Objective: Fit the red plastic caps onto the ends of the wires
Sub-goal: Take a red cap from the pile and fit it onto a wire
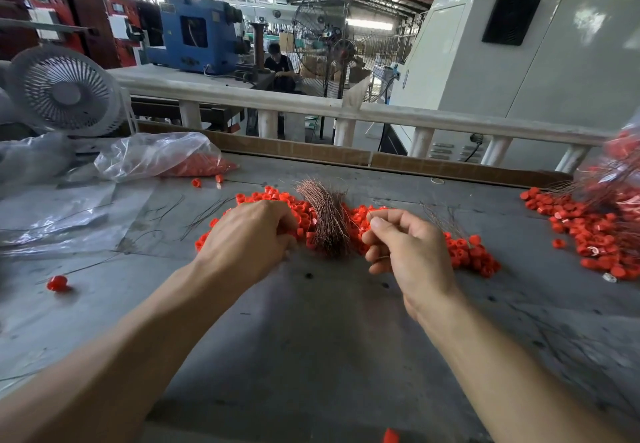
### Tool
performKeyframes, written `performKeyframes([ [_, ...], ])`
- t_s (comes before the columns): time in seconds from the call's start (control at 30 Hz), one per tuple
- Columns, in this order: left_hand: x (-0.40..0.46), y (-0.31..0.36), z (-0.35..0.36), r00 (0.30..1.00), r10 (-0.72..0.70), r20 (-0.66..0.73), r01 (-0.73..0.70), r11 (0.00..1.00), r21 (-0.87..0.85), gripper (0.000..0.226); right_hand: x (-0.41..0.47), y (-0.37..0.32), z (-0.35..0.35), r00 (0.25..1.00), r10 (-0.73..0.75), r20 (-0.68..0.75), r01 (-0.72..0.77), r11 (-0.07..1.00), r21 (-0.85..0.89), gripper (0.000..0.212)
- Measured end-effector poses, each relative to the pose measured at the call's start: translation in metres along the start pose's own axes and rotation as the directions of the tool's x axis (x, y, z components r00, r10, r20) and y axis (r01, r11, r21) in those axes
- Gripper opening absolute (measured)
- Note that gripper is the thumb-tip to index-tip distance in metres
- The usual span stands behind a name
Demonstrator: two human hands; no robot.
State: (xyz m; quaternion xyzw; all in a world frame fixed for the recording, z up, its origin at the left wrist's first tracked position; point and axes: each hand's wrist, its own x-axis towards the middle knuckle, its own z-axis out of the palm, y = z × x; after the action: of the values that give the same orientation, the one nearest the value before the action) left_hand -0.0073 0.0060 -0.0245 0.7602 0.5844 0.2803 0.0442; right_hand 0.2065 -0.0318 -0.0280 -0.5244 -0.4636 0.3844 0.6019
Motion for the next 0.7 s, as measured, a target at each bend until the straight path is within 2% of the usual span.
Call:
performKeyframes([
  [0.33, -0.007, 0.006, -0.004, 0.998, 0.052, 0.028, -0.052, 0.999, 0.006, 0.023, -0.001, 0.004, 0.001, 0.998, -0.063, 0.018, 0.064, 0.994, -0.09, 0.017],
  [0.43, -0.006, 0.006, -0.003, 0.998, 0.06, 0.019, -0.059, 0.998, -0.017, 0.018, -0.001, 0.004, 0.002, 0.996, -0.085, 0.028, 0.088, 0.989, -0.115, 0.018],
  [0.53, -0.006, 0.006, -0.003, 0.999, 0.047, -0.022, -0.049, 0.995, -0.089, 0.011, -0.002, 0.004, 0.002, 0.993, -0.114, 0.035, 0.117, 0.984, -0.136, 0.017],
  [0.7, -0.005, 0.01, 0.0, 1.0, 0.012, -0.026, -0.018, 0.972, -0.234, 0.017, -0.004, 0.002, 0.004, 0.986, -0.152, 0.064, 0.16, 0.978, -0.137, 0.016],
])
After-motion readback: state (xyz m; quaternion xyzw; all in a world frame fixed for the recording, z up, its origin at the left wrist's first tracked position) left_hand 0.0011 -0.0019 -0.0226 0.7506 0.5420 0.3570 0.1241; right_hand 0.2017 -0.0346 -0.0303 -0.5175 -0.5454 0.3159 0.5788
